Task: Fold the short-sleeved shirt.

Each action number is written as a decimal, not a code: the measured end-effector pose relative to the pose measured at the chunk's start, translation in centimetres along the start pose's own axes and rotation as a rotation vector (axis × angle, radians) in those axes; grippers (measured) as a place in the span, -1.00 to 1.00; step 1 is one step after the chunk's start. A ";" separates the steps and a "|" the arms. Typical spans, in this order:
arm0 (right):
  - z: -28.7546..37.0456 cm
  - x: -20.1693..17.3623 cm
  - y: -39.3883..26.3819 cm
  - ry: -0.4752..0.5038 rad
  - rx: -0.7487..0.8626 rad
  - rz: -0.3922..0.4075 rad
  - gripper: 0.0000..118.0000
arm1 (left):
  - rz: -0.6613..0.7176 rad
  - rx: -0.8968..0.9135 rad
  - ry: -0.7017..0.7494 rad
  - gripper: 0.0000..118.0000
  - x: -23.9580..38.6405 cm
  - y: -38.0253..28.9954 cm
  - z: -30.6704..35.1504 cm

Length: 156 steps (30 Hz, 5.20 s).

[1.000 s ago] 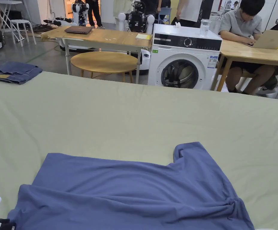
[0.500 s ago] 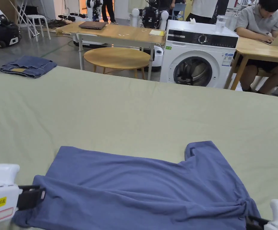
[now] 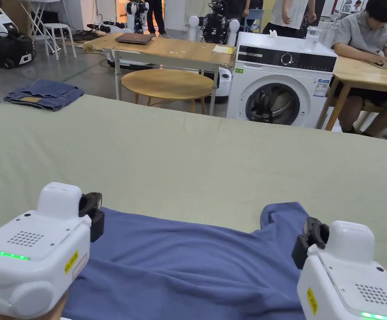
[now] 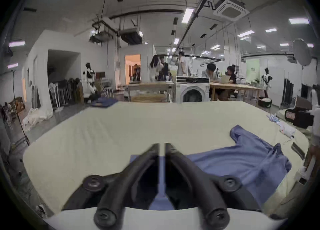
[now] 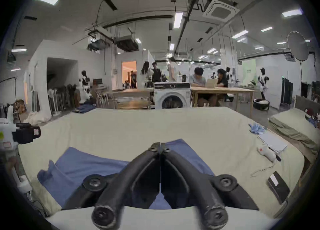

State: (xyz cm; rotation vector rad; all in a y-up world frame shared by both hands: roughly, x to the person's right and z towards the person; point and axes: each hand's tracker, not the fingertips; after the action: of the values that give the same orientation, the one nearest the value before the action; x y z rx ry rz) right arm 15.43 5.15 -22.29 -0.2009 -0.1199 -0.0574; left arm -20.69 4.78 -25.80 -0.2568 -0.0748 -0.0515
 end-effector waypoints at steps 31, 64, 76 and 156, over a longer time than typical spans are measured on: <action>-7.3 2.2 -3.7 0.021 -0.285 0.096 -1.00 | 0.231 -0.871 -0.074 -0.14 -10.5 -2.1 -27.7; -32.0 13.5 -2.4 -0.025 -0.941 0.057 -0.08 | 0.182 -0.603 -0.147 -1.00 -10.5 0.4 -18.8; -30.0 12.3 -1.6 0.017 -0.899 0.076 -1.00 | 0.186 -0.615 -0.142 -1.00 -10.2 -0.4 -17.3; -0.8 -2.5 -0.3 -0.063 0.137 0.050 -1.00 | 0.055 0.145 0.029 -1.00 -0.8 1.8 0.3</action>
State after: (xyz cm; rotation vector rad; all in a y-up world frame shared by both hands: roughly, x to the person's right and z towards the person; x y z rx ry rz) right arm 13.04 4.79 -23.33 -0.0687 -0.1811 0.0075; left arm -21.40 6.59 -26.07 -0.1135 -0.0421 0.0044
